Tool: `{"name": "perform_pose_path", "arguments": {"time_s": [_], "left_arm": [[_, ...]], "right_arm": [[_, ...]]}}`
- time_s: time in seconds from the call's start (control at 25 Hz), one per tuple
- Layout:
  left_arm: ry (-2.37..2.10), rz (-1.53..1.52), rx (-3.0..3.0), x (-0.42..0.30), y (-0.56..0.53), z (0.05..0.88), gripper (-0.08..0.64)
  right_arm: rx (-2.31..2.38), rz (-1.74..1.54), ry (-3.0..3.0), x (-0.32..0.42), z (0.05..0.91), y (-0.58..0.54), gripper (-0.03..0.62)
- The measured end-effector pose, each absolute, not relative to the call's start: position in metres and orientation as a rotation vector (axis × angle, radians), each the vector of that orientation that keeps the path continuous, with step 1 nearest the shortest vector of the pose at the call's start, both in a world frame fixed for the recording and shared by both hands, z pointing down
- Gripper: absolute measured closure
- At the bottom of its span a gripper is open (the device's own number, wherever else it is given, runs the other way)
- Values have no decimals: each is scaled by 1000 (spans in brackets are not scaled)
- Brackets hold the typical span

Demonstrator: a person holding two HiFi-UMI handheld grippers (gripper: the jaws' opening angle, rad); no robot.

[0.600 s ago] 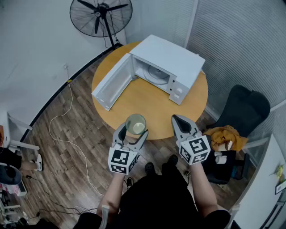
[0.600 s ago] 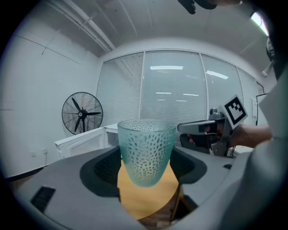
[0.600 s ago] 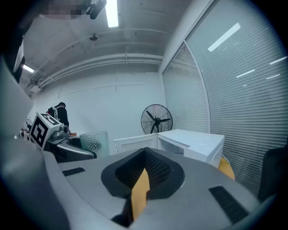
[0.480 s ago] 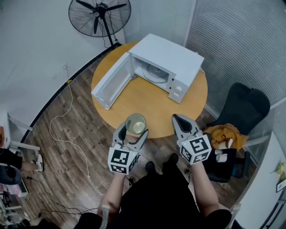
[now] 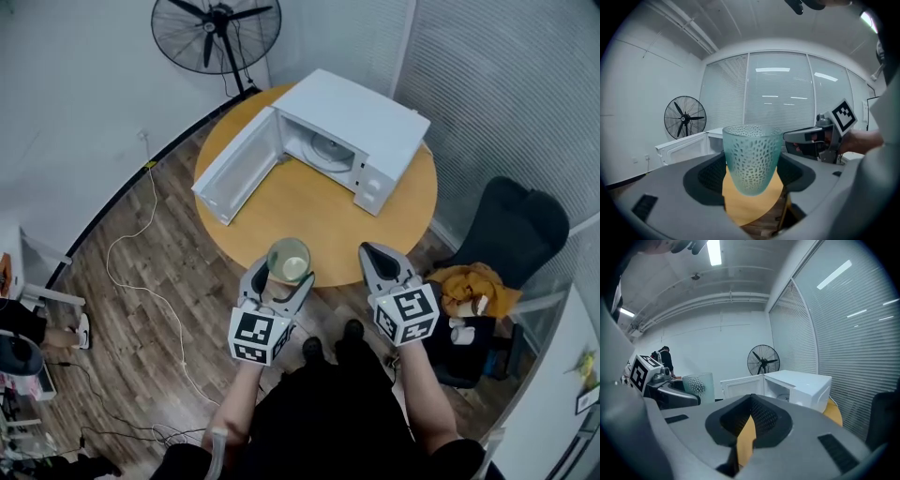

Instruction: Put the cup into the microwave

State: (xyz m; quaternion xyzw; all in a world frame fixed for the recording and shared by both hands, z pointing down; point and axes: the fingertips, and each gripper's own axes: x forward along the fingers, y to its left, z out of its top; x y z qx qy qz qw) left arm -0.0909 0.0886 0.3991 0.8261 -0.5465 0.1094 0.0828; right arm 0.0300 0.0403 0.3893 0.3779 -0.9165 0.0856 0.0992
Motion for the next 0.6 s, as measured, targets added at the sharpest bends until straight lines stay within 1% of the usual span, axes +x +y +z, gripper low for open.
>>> {"name": "perform_pose_path", "arguments": {"time_s": [0.2, 0.6], "left_arm": [[-1662, 354, 2430, -81, 80, 404, 229], [-1745, 396, 2358, -36, 48, 412, 229]], "right_arm": [[1037, 289, -2734, 36, 389, 36, 583], [847, 244, -2801, 54, 388, 8, 583]]}}
